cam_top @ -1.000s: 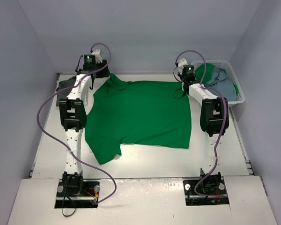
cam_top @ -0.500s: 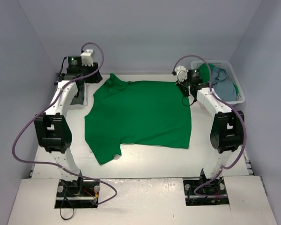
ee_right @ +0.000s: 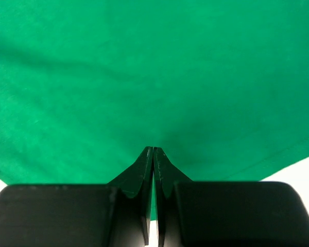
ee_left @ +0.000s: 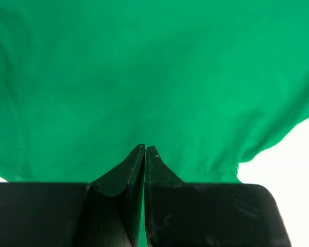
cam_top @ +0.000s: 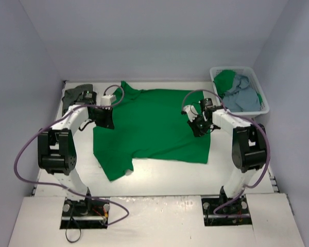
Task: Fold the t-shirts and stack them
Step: Flatten out the tshirt
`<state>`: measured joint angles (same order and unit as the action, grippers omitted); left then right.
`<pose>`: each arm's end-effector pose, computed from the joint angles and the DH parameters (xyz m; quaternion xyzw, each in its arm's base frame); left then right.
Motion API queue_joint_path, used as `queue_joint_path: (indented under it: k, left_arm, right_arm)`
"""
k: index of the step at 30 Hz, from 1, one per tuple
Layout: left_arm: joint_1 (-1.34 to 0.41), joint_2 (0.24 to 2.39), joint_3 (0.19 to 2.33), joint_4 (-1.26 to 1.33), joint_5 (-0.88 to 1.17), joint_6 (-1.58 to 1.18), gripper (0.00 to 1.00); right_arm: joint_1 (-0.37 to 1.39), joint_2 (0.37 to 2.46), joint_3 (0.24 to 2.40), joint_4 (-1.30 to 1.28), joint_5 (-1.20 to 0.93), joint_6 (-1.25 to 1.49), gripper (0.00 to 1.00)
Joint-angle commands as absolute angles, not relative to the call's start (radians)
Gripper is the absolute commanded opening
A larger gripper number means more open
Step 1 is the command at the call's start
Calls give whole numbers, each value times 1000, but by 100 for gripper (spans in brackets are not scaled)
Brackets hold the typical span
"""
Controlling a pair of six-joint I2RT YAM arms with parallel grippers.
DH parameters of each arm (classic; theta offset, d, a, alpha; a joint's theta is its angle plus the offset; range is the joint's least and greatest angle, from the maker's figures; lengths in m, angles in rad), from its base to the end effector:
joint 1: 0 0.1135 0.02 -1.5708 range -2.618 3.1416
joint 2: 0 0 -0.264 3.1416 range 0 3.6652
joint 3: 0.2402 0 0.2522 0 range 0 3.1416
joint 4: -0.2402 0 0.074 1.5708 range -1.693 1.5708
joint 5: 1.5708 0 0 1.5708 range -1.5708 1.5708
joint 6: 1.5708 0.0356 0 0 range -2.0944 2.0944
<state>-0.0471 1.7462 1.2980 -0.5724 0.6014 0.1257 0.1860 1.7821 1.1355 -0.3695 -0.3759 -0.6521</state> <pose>0.3655 -0.0374 0.2333 0.1595 0.9088 -0.2746 0.2705 0.3548 0.0801 0.1809 -0.4312 0.8423 0.1127 0.3032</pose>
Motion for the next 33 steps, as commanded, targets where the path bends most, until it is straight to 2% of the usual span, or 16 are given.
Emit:
queue_joint_path:
  k: [1,7,19,25,33]
  left_arm:
    - [-61,1678,1309,-636,647,199,0]
    - [-77,1716,1272,-676,608,225,0]
    - [-120,1836,1246,-816,341,310,0]
    - [-124,1876,1235,-919,328,330,0]
    - [-135,1798,1175,-1057,416,380,0]
  right_arm:
    - [201,1707,1123,-397,-426,-675,0]
    - [227,1712,1071,-397,-417,-684,0]
    - [227,1733,962,-397,-286,-744,0]
    - [209,1727,922,-399,-218,-778,0]
    - [184,1697,856,-410,-170,-816,0]
